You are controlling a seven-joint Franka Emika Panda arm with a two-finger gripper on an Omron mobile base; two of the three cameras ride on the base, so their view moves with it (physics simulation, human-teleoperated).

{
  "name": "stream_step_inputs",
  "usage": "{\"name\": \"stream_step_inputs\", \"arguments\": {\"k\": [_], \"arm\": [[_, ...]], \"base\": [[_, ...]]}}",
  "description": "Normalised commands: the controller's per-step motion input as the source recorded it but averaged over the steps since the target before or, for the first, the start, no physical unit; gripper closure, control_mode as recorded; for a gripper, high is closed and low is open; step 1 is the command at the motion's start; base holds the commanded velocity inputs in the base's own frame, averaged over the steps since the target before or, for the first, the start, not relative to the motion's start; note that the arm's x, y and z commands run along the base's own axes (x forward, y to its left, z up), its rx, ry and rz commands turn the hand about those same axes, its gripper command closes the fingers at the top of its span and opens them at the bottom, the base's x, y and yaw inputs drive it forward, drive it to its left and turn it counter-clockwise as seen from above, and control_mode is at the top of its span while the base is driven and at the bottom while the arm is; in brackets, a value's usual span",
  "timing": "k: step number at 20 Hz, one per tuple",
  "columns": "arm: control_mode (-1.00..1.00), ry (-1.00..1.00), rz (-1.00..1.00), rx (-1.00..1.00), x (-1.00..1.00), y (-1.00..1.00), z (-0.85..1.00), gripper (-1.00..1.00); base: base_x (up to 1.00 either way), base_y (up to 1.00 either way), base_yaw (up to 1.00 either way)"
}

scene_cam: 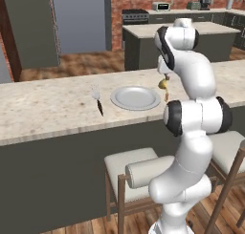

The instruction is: Take the fork and place it on the left side of the plate. Then take the spoon and place it on the right side of the plate. Make sure they're directly next to the plate.

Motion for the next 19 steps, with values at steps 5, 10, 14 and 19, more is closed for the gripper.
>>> {"name": "stream_step_inputs", "arguments": {"k": [5,10,14,19], "arm": [[-1.0,0.0,-0.08,0.0,-0.68,0.0,0.51,-1.0],[-1.0,0.0,-0.09,0.0,-0.73,0.04,0.4,-1.0],[-1.0,-0.07,-0.08,0.0,-0.74,0.15,0.1,-1.0],[-1.0,-0.23,-0.03,0.0,-0.62,0.22,0.0,-1.0]], "base": [[0.0,0.0,0.0],[0.0,0.0,0.0],[0.0,0.0,0.0],[0.0,0.0,0.0]]}}
